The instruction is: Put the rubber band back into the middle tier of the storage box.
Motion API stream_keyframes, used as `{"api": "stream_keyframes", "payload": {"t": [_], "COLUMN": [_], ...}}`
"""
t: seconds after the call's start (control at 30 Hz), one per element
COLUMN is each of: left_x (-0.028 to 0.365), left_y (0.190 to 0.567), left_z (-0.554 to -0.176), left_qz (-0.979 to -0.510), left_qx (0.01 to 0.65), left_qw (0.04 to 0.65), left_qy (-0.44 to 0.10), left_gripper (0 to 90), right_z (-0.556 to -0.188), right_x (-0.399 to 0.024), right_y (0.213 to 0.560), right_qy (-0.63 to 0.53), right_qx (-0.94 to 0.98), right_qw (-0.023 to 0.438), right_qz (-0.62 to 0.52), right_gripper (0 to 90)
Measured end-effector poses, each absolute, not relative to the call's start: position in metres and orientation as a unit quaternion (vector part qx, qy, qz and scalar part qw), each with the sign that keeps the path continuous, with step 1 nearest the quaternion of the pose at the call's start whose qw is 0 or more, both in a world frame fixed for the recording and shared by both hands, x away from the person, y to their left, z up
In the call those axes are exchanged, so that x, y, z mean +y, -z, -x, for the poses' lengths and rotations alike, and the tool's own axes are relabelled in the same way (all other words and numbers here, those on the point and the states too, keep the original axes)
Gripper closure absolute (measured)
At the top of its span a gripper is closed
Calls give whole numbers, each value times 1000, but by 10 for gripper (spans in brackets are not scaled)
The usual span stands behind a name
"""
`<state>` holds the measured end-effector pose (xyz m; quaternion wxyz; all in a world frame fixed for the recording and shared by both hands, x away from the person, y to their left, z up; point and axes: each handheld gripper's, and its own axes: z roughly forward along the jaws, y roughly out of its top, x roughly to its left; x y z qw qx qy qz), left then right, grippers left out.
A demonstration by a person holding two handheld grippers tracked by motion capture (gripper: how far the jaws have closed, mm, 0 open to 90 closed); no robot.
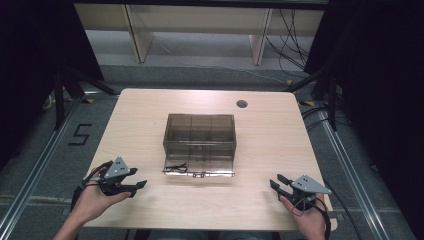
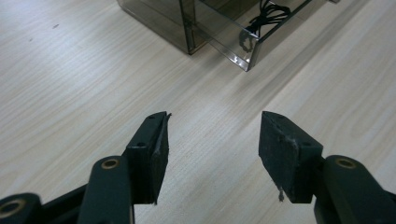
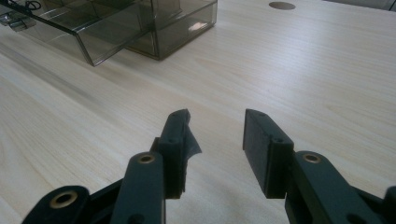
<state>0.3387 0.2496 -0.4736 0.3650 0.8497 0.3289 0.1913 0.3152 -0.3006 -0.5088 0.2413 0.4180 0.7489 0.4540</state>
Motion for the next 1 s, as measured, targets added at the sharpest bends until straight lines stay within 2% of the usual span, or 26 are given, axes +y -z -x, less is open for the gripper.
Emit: {"api": "stream_keyframes", "payload": {"t": [0.47,0.63,0.7,0.93,1.0], "left_x": [255,255,255,257,258], "left_y": [508,516,517,518,517], "left_z": [-319,-316,-315,-311,-311], "left_qz": [-775,-764,-756,-739,-737], "left_qx": [408,409,414,416,417], "left_qw": [433,446,454,470,472], "left_qy": [-214,-224,-226,-246,-244], "left_gripper": [402,375,373,372,372], "right_z": [-316,-316,-316,-316,-313], "right_x": [-301,-301,-300,-302,-299], "right_y": [509,509,509,508,508], "right_qy": [-457,-457,-462,-460,-463], "right_qx": [750,750,749,748,739], "right_qw": [243,247,235,251,229], "right_qz": [-412,-408,-412,-406,-432], "right_gripper": [615,615,615,614,613]}}
